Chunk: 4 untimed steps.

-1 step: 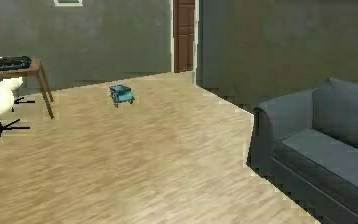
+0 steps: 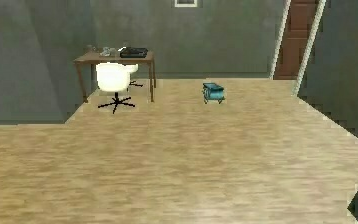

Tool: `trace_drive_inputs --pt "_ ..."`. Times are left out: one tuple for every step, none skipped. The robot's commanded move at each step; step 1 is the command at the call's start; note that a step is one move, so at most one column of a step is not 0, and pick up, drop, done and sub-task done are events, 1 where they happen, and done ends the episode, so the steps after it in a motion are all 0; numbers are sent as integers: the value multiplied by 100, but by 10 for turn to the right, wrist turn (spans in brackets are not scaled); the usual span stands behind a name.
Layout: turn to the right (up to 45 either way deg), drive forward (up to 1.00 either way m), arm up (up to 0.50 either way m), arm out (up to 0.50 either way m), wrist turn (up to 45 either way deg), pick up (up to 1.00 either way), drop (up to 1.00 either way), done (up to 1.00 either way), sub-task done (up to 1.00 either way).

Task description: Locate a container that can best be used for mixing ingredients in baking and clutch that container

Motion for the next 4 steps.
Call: trace_drive_inputs --pt "0 100 0 0 0 0 0 0 0" --pt "0 100 0 0 0 0 0 0 0" --pt "0 100 0 0 0 0 0 0 0" --pt "-30 0 0 0 0 0 0 0 0"
